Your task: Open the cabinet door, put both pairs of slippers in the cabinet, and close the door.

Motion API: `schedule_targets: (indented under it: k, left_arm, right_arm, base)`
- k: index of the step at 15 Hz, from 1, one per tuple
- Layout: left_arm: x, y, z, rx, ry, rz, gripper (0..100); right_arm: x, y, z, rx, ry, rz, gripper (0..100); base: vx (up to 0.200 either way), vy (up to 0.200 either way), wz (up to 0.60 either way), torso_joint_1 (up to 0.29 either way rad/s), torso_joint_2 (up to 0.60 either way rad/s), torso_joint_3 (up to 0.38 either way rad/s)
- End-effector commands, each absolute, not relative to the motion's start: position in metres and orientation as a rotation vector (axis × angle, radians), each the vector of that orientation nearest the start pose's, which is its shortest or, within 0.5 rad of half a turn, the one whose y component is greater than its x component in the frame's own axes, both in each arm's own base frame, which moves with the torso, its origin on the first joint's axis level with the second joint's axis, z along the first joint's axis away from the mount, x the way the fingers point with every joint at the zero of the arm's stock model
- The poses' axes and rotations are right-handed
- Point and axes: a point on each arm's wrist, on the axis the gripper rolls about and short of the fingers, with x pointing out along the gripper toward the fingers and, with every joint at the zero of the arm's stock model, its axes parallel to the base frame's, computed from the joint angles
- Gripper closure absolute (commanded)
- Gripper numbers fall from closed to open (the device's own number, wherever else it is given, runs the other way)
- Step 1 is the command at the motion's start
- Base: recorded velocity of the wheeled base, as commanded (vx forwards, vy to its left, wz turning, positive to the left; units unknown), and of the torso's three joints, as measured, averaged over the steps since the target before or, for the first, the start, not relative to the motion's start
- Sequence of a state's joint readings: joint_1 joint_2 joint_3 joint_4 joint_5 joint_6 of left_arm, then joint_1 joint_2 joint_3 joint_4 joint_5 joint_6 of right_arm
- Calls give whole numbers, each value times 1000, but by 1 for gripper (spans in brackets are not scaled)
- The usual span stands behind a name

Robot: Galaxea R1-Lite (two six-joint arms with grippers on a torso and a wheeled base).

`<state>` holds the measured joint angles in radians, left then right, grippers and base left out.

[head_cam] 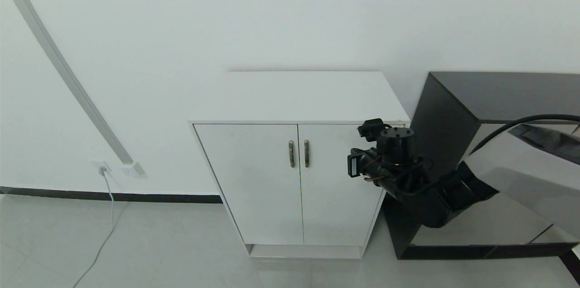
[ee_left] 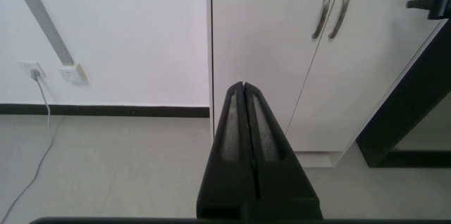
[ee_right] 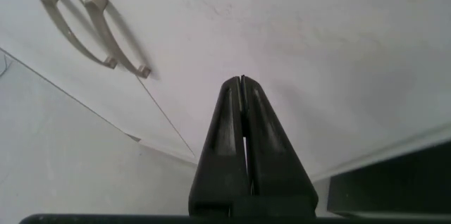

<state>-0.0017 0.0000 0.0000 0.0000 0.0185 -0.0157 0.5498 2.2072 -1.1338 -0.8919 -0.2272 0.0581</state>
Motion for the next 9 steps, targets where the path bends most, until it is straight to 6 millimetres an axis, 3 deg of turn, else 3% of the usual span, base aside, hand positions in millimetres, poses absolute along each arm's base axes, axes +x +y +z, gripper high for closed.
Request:
schedule_targets:
  k: [1, 6, 9]
  left_arm:
    - [-23, 0, 75, -15, 0, 17, 100]
    - [-23, 0, 75, -20, 0, 18, 100]
    - [-23, 0, 75, -20, 0, 18, 100]
  right_arm:
    - [339, 198, 133, 1, 149, 308, 100]
    - [287, 147, 153, -6, 164, 206, 100]
    - [249, 99, 157, -16, 176, 16, 100]
  base:
    - [0, 0, 0, 0, 0, 0]
    - [0, 0, 0, 0, 0, 0]
    - [0, 0, 0, 0, 0, 0]
